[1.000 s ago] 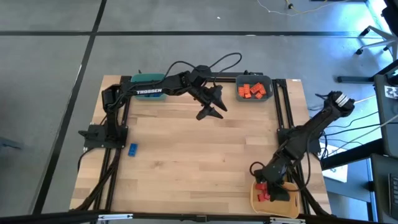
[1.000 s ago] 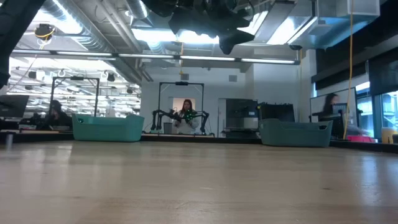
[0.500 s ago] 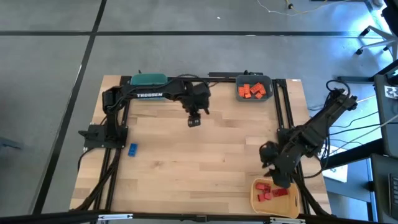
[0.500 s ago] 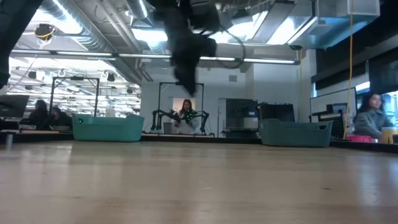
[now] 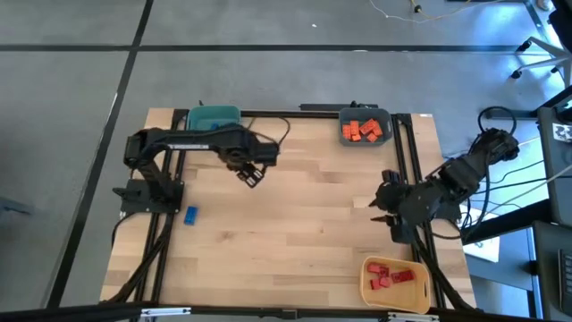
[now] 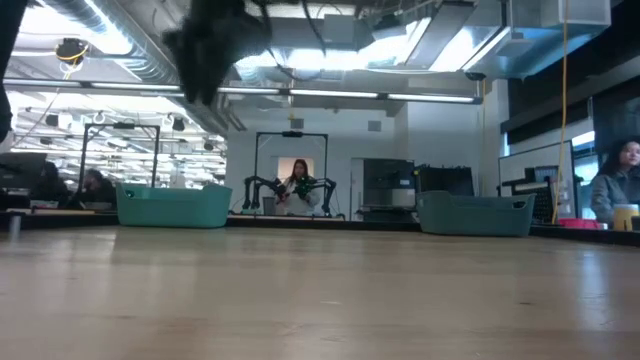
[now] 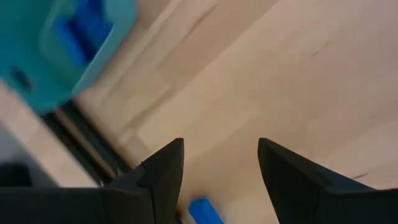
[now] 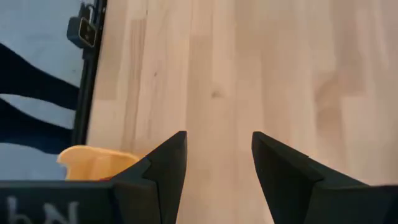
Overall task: Sort & place blocks by color
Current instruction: Put the blue game piece into the blue bin
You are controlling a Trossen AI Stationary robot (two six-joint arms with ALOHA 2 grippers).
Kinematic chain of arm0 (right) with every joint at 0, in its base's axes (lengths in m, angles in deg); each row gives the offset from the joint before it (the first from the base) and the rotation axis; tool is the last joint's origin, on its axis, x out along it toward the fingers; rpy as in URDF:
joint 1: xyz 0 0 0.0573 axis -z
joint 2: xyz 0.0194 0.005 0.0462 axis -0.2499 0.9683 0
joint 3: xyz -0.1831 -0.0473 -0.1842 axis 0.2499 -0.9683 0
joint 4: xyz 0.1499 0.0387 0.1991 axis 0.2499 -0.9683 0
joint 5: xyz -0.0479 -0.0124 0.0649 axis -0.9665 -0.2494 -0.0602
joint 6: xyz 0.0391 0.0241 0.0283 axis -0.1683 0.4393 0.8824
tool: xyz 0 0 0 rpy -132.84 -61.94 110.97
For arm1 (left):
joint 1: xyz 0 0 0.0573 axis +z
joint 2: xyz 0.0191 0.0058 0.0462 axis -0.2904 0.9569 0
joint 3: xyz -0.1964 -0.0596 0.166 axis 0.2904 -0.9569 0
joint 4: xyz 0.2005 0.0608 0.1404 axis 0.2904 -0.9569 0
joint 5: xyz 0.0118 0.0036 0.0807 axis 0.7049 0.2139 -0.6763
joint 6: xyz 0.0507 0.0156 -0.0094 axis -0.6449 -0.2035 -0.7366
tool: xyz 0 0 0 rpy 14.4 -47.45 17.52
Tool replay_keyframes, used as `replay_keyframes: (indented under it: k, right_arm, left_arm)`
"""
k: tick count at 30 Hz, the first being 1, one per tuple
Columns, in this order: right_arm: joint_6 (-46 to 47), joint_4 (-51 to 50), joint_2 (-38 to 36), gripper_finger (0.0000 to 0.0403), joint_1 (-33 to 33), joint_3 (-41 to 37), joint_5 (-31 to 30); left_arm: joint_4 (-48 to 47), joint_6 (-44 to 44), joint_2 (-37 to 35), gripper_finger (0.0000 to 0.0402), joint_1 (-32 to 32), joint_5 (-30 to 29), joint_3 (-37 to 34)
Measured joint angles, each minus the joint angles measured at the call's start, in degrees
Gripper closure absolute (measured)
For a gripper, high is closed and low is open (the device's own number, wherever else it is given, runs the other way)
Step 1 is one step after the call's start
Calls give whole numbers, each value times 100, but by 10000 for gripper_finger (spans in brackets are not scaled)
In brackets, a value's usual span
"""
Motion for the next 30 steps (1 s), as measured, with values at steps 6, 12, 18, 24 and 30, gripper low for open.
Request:
replay_keyframes:
  k: [6,12,18,24,30]
  right_arm:
    - [-989,21,0,221,401,389,-705]
    - [-1409,41,9,221,1010,491,-1177]
    - [-1859,206,39,221,1495,487,-1085]
    - [-2245,553,43,221,1754,487,-925]
    - [-2474,792,42,221,1922,487,-730]
  left_arm:
    - [-200,1399,-498,203,-448,-89,-282]
    - [-265,2335,-794,203,-923,378,-1298]
    - [-102,3162,-1075,203,-1329,622,-2496]
    - [309,3981,-1437,203,-1743,1482,-3567]
    - [1398,4672,-1933,203,-2279,1457,-4463]
